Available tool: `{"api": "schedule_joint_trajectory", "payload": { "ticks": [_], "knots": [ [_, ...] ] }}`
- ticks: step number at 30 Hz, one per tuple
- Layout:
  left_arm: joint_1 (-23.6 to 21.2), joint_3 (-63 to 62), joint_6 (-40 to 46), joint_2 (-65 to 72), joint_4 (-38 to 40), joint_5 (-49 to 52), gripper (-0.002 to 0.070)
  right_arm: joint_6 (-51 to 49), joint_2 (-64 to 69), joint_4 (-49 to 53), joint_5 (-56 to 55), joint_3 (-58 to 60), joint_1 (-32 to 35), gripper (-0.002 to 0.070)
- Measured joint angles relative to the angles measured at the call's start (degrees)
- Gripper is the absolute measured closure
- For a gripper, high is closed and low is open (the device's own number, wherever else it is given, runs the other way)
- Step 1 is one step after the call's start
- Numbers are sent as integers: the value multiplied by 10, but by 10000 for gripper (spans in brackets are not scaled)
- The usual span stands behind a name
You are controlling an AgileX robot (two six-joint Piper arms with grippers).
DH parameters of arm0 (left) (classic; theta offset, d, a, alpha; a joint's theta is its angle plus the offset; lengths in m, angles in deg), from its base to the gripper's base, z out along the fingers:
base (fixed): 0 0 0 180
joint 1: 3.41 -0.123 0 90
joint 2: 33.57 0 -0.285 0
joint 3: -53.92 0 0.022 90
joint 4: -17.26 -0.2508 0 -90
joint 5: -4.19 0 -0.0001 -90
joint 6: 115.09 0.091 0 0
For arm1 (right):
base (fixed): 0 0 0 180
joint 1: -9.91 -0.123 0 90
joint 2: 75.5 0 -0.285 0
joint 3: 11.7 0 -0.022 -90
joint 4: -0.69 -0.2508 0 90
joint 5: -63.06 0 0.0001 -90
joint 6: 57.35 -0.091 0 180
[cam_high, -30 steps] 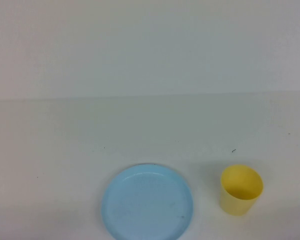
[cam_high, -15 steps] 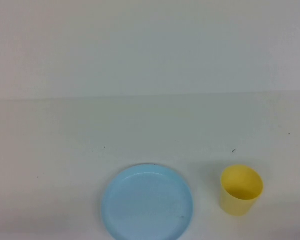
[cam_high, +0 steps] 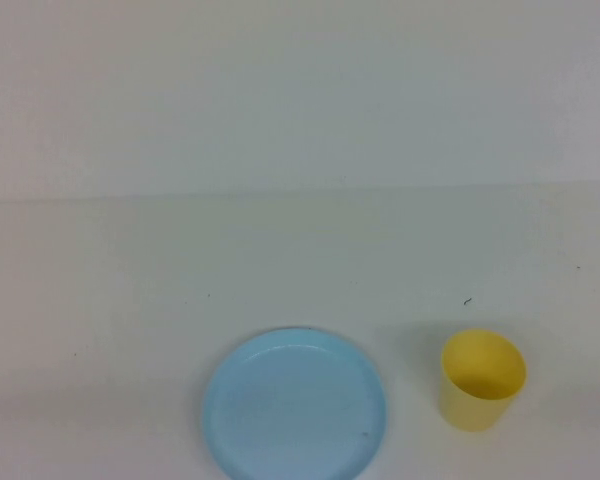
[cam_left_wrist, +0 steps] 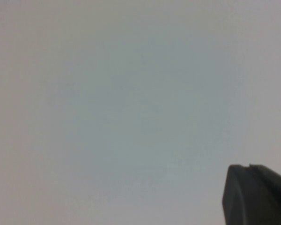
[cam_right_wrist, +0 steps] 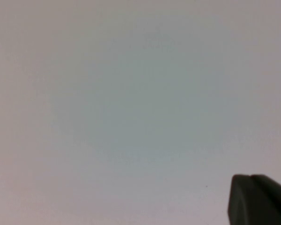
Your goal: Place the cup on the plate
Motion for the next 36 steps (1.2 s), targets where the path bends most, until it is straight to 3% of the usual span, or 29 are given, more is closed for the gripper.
{"api": "schedule_joint_trajectory", "payload": {
  "ticks": [5, 10, 14, 19, 23, 29, 36],
  "knots": [
    [0, -1, -26, 0, 0, 0, 673, 0, 0, -1, -11, 0, 0, 676],
    [0, -38, -138, 0, -43, 33, 673, 0, 0, -1, 9, -7, 0, 676],
    [0, -134, -227, 14, -128, 182, 673, 0, 0, 23, 135, -83, 0, 676],
    [1, -247, -270, 99, -115, 397, 673, 0, 61, 34, 278, -205, 0, 676],
    [15, -329, -184, 193, -57, 549, 673, 1, 162, -2, 434, -295, 0, 676],
    [58, -391, -42, 349, 115, 642, 657, 68, 329, -82, 582, -387, 0, 676],
    [115, -408, 201, 525, 370, 645, 374, 145, 471, -137, 697, -441, 0, 676]
  ]
}}
